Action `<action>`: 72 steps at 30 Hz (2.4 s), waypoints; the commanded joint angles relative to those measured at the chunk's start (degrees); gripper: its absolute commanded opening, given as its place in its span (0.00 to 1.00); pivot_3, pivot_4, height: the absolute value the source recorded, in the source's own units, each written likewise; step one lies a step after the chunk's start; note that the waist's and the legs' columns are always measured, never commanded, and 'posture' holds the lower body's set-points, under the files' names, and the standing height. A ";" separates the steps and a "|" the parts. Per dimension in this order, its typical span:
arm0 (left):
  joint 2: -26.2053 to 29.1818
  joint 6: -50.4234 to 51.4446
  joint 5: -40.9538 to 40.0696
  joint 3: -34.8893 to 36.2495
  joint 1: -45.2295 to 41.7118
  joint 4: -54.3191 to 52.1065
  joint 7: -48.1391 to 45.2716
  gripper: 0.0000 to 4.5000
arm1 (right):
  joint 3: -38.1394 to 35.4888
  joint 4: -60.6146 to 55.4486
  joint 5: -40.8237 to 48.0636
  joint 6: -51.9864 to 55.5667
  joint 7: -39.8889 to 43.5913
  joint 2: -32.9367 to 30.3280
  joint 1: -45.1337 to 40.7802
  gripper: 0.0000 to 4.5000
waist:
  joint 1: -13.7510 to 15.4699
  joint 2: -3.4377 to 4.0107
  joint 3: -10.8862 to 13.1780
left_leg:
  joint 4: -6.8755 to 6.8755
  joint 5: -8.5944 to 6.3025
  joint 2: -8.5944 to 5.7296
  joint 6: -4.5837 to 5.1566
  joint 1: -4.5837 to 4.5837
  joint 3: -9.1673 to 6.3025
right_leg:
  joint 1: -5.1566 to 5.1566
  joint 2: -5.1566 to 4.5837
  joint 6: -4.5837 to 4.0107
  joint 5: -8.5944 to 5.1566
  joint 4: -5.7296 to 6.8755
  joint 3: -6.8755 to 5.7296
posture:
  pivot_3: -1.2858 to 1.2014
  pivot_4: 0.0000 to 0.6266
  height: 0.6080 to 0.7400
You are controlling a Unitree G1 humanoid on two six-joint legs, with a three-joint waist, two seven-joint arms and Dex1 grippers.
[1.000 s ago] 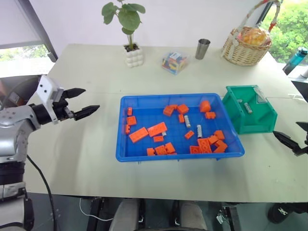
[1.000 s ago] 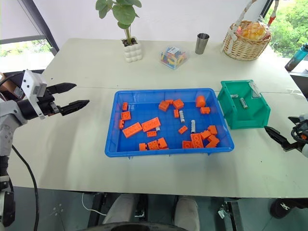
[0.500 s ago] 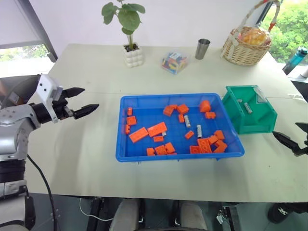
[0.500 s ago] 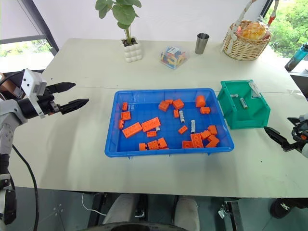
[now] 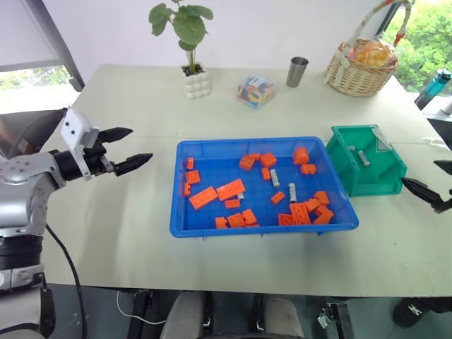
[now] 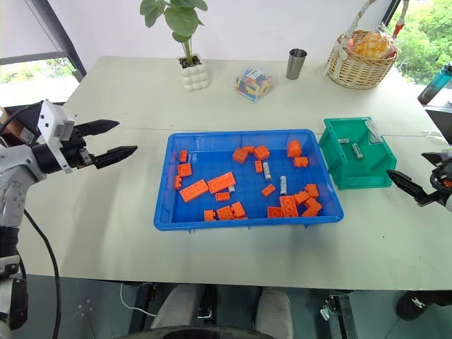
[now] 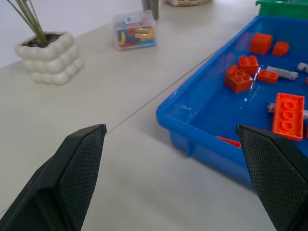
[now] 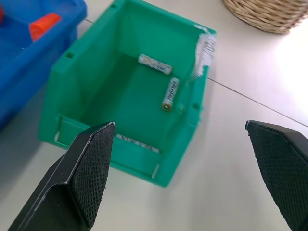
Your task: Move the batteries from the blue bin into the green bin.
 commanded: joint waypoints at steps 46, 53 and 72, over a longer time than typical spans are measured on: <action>0.28 8.62 -7.15 -9.21 -1.72 -17.95 -10.04 1.00 | 57.95 49.54 -26.67 -26.88 28.96 39.17 -63.10 0.94 | -1.77 0.05 0.21 | -0.03 0.05 0.04 -0.10 -0.07 -0.14 | -0.13 0.26 -0.01 -0.01 0.08 0.06 | 0.52 0.24 0.49; 0.24 8.50 -7.05 -9.30 -2.23 -17.62 -9.53 1.00 | 55.56 49.27 -25.47 -26.48 30.83 39.88 -62.76 0.49 | -1.76 0.07 0.23 | -0.03 0.05 0.04 -0.10 -0.07 -0.13 | -0.14 0.26 -0.01 -0.01 0.08 0.08 | 0.52 0.24 0.49; -2.60 7.79 -6.53 -10.45 -4.57 -16.90 -7.33 1.00 | 35.29 8.26 -17.82 -0.22 16.30 24.44 -51.97 0.49 | -1.00 0.14 0.32 | -0.02 0.05 0.02 -0.10 -0.12 -0.15 | -0.13 0.19 -0.01 0.00 0.08 0.07 | 0.52 0.24 0.49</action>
